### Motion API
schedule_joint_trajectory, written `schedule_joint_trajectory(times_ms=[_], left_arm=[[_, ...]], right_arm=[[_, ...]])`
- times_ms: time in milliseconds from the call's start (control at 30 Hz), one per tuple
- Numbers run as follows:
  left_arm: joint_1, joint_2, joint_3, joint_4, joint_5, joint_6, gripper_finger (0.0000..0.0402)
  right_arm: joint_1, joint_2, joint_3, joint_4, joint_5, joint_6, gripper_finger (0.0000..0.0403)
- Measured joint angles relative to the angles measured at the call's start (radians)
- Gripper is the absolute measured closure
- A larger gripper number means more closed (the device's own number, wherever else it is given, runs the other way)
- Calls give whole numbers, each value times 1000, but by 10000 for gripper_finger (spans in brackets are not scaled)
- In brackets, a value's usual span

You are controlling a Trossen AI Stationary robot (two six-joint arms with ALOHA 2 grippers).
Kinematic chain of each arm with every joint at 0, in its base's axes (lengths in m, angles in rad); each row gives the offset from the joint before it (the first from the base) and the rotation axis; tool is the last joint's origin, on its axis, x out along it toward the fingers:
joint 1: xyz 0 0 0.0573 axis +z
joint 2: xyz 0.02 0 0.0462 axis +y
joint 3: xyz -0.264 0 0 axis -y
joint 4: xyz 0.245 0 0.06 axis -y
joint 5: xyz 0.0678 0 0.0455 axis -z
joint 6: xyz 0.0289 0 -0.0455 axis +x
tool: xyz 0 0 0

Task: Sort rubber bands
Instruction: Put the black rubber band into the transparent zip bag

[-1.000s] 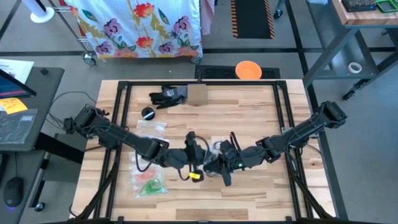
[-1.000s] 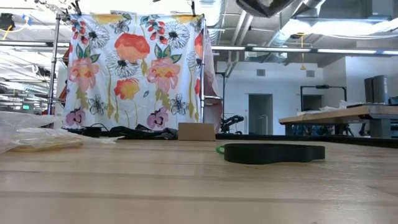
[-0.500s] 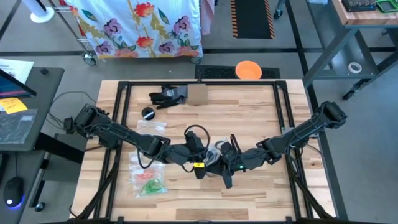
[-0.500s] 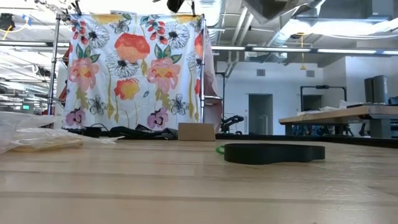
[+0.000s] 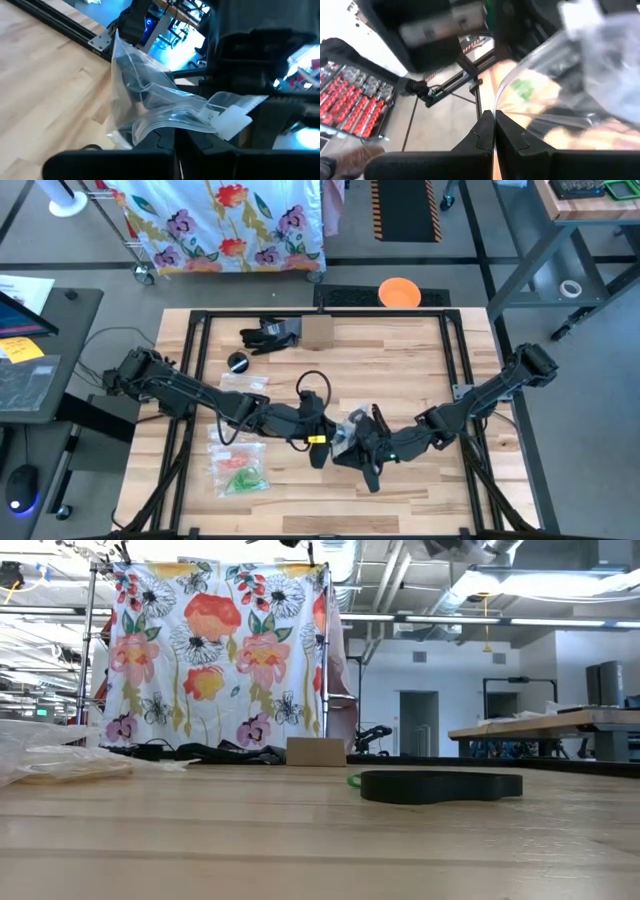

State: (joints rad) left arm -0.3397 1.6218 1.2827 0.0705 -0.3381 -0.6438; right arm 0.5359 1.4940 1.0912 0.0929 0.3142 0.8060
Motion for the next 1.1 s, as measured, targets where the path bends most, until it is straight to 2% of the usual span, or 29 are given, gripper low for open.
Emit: schedule_joint_trajectory(times_ms=[467, 567, 767, 1100], left_arm=[[-13, -7, 0, 40, 2, -356, 402], [-22, -8, 0, 63, 18, -374, 402], [-27, -8, 0, 66, 22, -314, 402], [-11, -8, -1, 99, -11, -373, 397]], right_arm=[[6, 0, 0, 5, 28, -79, 403], [6, 0, 0, 6, 19, -104, 403], [6, 0, 0, 29, -5, -149, 403], [6, 0, 0, 36, 2, -237, 403]])
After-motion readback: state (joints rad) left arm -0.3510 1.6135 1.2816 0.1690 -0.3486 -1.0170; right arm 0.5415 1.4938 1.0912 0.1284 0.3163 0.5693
